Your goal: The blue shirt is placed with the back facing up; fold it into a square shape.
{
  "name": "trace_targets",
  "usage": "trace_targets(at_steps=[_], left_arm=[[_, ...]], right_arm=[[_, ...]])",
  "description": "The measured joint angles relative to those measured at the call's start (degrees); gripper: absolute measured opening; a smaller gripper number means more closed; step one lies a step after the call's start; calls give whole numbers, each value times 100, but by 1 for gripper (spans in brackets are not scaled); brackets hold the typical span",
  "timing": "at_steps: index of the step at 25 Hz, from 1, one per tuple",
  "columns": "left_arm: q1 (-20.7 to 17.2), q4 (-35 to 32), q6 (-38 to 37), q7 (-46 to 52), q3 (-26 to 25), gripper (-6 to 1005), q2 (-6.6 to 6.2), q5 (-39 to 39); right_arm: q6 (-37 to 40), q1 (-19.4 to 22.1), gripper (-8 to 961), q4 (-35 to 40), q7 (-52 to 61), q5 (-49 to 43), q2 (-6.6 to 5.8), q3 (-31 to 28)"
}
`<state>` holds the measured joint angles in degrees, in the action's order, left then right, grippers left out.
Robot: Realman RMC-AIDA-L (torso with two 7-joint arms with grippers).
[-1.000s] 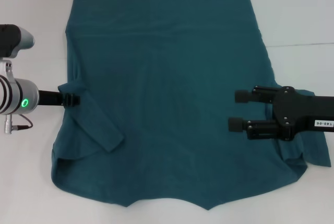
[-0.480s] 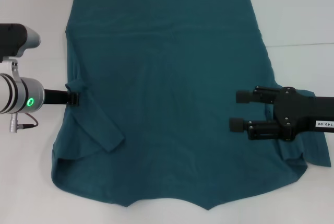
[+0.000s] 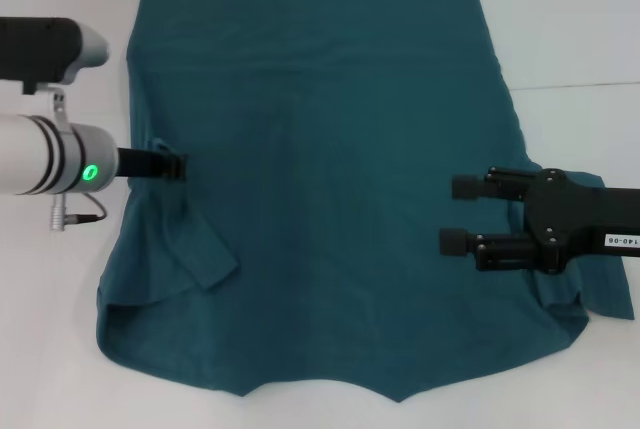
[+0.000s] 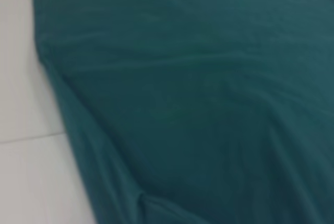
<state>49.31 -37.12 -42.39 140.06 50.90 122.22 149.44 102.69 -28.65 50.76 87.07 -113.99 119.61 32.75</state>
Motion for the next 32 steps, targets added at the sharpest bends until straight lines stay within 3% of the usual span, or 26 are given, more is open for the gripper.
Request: trace_targets(at_steps=[7,16,19,24,32], left_arm=[[220,-3,-15,-55,53,28,167,-3],[200,-23,35,51,85,46,177,-2],[140,-48,56,34,66,230,164,1],[-184,-467,4,15,72,434,175,-42],[-566,-885,-805,-291,29,757,104,-355]], right_arm=[[0,0,858,-84,-68,0,0,-16],[6,2,857,-86,-76,0,0,-15],[7,4,857,-86,-76,0,1,-15],[11,0,857,-83,-57,29,0,-15],[8,-3,856,-22,22,96,-19,-46]])
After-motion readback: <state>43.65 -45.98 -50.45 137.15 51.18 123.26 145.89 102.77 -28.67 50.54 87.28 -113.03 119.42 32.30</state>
